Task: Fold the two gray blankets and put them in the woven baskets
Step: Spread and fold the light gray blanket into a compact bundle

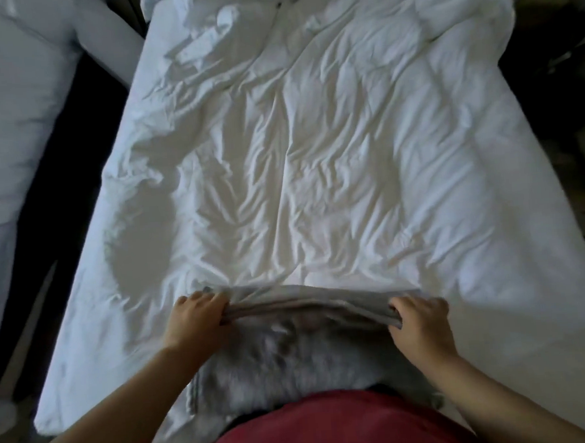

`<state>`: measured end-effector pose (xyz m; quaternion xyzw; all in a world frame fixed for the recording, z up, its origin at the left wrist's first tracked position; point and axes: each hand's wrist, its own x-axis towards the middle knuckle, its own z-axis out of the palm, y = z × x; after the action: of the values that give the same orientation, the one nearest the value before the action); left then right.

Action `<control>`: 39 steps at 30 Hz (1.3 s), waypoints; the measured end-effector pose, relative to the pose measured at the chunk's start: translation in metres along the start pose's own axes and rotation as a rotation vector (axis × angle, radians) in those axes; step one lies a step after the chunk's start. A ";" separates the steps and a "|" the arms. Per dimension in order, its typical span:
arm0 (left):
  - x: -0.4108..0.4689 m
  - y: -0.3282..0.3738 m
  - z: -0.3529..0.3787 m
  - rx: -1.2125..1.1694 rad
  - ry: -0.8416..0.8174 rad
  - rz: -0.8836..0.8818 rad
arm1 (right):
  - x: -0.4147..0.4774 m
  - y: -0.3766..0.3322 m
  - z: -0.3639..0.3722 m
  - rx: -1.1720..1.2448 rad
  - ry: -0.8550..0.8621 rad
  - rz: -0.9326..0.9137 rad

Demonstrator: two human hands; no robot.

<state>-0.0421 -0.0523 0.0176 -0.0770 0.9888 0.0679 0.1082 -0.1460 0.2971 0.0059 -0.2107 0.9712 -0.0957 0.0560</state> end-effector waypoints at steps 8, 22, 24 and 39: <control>-0.064 -0.004 0.061 -0.186 -0.477 -0.553 | -0.057 0.024 0.034 0.094 -0.731 0.317; -0.078 0.022 0.049 -0.155 -0.197 -0.430 | -0.070 -0.002 0.036 0.287 -0.710 0.537; -0.067 0.032 0.050 -0.165 -0.218 -0.307 | -0.066 -0.003 0.034 0.266 -0.699 0.549; -0.057 0.049 0.059 -0.019 -0.520 -0.323 | -0.049 -0.005 0.031 0.104 -0.971 0.471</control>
<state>0.0171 0.0127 -0.0209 -0.2142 0.9023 0.0766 0.3662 -0.0951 0.3085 -0.0198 -0.0044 0.8485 -0.0200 0.5287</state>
